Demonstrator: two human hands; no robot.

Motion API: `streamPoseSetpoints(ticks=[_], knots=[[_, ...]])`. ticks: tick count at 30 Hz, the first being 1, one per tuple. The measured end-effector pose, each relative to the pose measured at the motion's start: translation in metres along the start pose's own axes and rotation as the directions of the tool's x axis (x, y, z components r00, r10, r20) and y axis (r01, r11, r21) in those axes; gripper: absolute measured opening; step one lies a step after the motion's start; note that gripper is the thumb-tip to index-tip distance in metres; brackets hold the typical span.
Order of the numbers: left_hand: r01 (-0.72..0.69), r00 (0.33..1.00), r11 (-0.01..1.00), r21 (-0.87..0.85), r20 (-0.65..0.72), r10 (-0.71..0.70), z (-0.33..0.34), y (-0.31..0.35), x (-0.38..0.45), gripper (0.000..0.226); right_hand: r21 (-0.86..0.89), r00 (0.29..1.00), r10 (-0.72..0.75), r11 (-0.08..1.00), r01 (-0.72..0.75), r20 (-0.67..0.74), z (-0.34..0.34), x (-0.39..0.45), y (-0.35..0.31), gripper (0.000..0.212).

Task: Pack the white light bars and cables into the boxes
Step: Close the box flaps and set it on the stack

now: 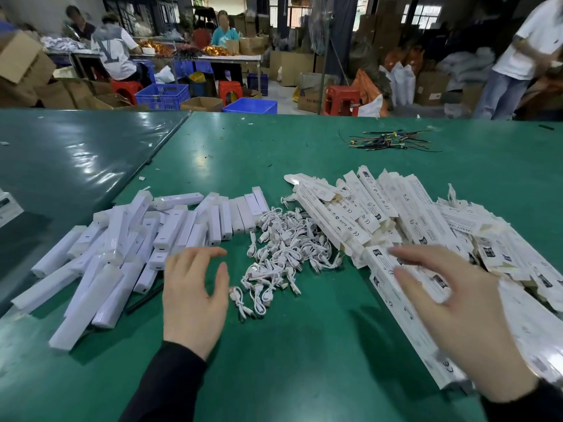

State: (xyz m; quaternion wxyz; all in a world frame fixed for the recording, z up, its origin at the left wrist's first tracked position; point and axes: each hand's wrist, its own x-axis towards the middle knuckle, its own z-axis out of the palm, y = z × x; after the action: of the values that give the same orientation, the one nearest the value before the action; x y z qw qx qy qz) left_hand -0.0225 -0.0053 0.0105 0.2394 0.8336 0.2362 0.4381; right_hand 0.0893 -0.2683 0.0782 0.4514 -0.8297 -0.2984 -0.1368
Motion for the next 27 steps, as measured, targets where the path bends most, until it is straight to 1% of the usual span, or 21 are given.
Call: streamPoseSetpoints(ticks=[1,3,4,5,6,8,10,11,12,13,15,16,18,20,22,24,26,27], knots=[[-0.016,1.0,0.995,0.098,-0.025,0.018,0.0,-0.007,0.003,0.013,0.019,0.998,-0.042,0.999,0.041,0.055,0.015,0.004,-0.005,0.027],[0.042,0.998,0.978,0.204,-0.051,-0.033,0.0,-0.018,0.005,0.018,0.02,0.97,-0.087,0.996,0.085,0.229,0.049,0.011,-0.011,0.031],[0.075,0.996,0.97,0.233,-0.057,-0.063,-0.001,-0.021,0.006,0.02,-0.01,0.942,-0.086,0.995,0.094,0.324,0.065,0.015,-0.013,0.035],[0.09,0.995,0.964,0.251,-0.06,-0.077,-0.001,-0.023,0.005,0.02,-0.055,0.918,-0.075,0.993,0.105,0.39,0.081,0.019,-0.012,0.039],[0.091,0.995,0.96,0.263,-0.06,-0.078,0.0,-0.025,0.005,0.019,-0.125,0.912,-0.062,0.985,0.123,0.406,0.095,0.024,-0.008,0.043],[0.095,0.995,0.954,0.286,-0.053,-0.084,0.0,-0.028,0.004,0.02,-0.345,0.935,-0.015,0.928,0.145,0.353,0.116,0.034,0.006,0.053],[0.107,0.994,0.943,0.315,-0.047,-0.098,0.002,-0.029,0.004,0.02,-0.558,0.953,0.101,0.826,0.079,0.285,0.125,0.041,0.02,0.06],[0.122,0.993,0.939,0.32,-0.045,-0.114,0.002,-0.029,0.005,0.02,-0.616,0.956,0.144,0.787,0.046,0.255,0.126,0.043,0.026,0.06],[0.139,0.99,0.938,0.317,-0.041,-0.132,0.003,-0.029,0.005,0.02,-0.646,0.963,0.148,0.763,0.033,0.224,0.126,0.044,0.031,0.057],[0.148,0.989,0.939,0.311,-0.036,-0.144,0.003,-0.028,0.005,0.021,-0.649,0.976,0.114,0.76,0.034,0.185,0.126,0.044,0.036,0.051],[0.147,0.989,0.943,0.298,-0.028,-0.146,0.004,-0.027,0.005,0.022,-0.605,0.997,-0.002,0.794,0.048,0.076,0.125,0.043,0.041,0.031],[0.141,0.99,0.947,0.288,-0.018,-0.142,0.004,-0.026,0.005,0.023,-0.589,0.999,-0.036,0.807,0.049,0.033,0.123,0.043,0.042,0.024],[0.122,0.992,0.956,0.268,0.003,-0.127,0.005,-0.024,0.002,0.025,-0.605,1.0,-0.017,0.796,0.029,0.026,0.122,0.043,0.043,0.023],[0.095,0.995,0.965,0.243,0.009,-0.1,0.007,-0.021,0.0,0.026,-0.673,0.996,0.042,0.739,0.021,0.077,0.121,0.043,0.042,0.027],[0.056,0.998,0.976,0.211,-0.002,-0.057,0.009,-0.017,-0.002,0.021,-0.712,0.996,0.043,0.702,0.021,0.072,0.118,0.044,0.039,0.024],[0.013,1.0,0.985,0.17,-0.022,-0.01,0.01,-0.014,-0.002,0.014,-0.668,0.999,-0.031,0.744,0.009,-0.021,0.114,0.044,0.038,0.017],[-0.005,1.0,0.995,0.103,-0.024,0.008,0.009,-0.01,-0.001,0.016,-0.609,0.985,-0.103,0.794,-0.004,-0.14,0.108,0.045,0.037,0.014],[0.0,1.0,0.999,0.051,-0.022,0.001,0.007,-0.007,-0.001,0.018,-0.575,0.975,-0.136,0.818,0.009,-0.178,0.104,0.046,0.036,0.013]])
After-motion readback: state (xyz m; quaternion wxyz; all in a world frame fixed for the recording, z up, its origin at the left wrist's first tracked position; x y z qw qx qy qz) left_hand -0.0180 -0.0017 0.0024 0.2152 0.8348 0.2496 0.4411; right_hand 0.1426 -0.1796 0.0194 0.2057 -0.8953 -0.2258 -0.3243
